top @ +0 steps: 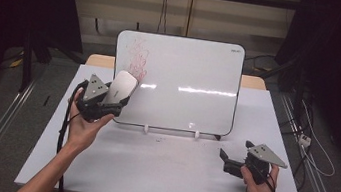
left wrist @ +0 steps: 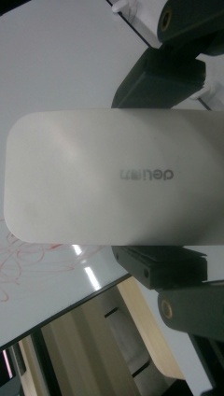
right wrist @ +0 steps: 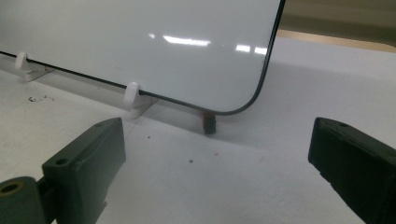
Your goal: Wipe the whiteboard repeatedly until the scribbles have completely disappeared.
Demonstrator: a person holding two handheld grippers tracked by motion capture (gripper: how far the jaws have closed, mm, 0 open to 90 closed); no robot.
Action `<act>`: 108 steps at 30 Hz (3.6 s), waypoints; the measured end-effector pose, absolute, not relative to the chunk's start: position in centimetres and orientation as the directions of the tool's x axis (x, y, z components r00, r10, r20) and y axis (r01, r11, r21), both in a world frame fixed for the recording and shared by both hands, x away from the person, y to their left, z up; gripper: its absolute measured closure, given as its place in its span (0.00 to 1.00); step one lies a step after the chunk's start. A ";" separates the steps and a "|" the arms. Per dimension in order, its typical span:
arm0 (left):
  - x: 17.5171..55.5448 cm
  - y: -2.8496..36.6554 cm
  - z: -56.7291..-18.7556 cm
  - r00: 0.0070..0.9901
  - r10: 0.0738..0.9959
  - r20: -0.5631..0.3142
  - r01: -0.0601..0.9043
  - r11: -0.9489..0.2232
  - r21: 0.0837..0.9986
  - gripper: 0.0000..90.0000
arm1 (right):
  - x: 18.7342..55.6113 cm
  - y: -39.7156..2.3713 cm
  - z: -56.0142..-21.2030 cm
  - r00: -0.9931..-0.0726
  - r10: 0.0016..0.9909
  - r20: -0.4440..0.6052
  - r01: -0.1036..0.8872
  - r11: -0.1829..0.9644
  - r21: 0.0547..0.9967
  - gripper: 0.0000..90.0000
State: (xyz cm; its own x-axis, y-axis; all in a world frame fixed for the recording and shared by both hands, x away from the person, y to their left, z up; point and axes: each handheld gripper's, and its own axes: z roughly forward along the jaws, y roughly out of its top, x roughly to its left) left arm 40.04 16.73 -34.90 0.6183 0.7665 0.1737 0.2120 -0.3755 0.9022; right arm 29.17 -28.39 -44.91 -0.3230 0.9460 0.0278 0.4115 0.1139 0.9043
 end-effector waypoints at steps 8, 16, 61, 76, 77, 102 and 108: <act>40.4 16.3 -33.8 0.593 0.779 0.205 0.192 -0.384 0.903 0.35 | 29.2 -28.4 -44.9 -0.328 0.944 0.030 0.408 0.114 0.906 0.04; 42.1 16.0 -32.8 0.562 0.796 0.224 0.192 -0.389 0.901 0.35 | 29.2 -28.5 -45.0 -0.331 0.943 0.037 0.411 0.109 0.905 0.04; 50.0 13.0 -30.8 0.460 0.821 0.338 0.174 -0.457 0.872 0.35 | 29.2 -28.7 -45.1 -0.324 0.945 0.042 0.417 0.103 0.903 0.04; 50.5 12.5 -31.8 0.446 0.813 0.375 0.154 -0.482 0.862 0.35 | 29.2 -28.7 -45.1 -0.330 0.943 0.038 0.417 0.109 0.902 0.04; 50.5 12.5 -31.9 0.448 0.812 0.373 0.159 -0.483 0.861 0.35 | 29.2 -28.7 -45.1 -0.328 0.944 0.039 0.417 0.108 0.902 0.04; 49.0 11.6 -33.3 0.508 0.769 0.387 0.168 -0.529 0.832 0.35 | 29.3 -28.5 -45.1 -0.334 0.942 0.033 0.418 0.116 0.901 0.04; 49.9 11.6 -32.3 0.500 0.778 0.381 0.173 -0.521 0.836 0.35 | 29.2 -28.6 -45.1 -0.335 0.942 0.038 0.419 0.113 0.901 0.04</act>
State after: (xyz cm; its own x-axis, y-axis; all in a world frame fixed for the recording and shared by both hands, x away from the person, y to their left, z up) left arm 49.91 11.62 -32.26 0.5002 0.7776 0.3809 0.1726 -0.5206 0.8362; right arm 29.24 -28.61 -45.14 -0.3348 0.9415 0.0378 0.4195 0.1130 0.9007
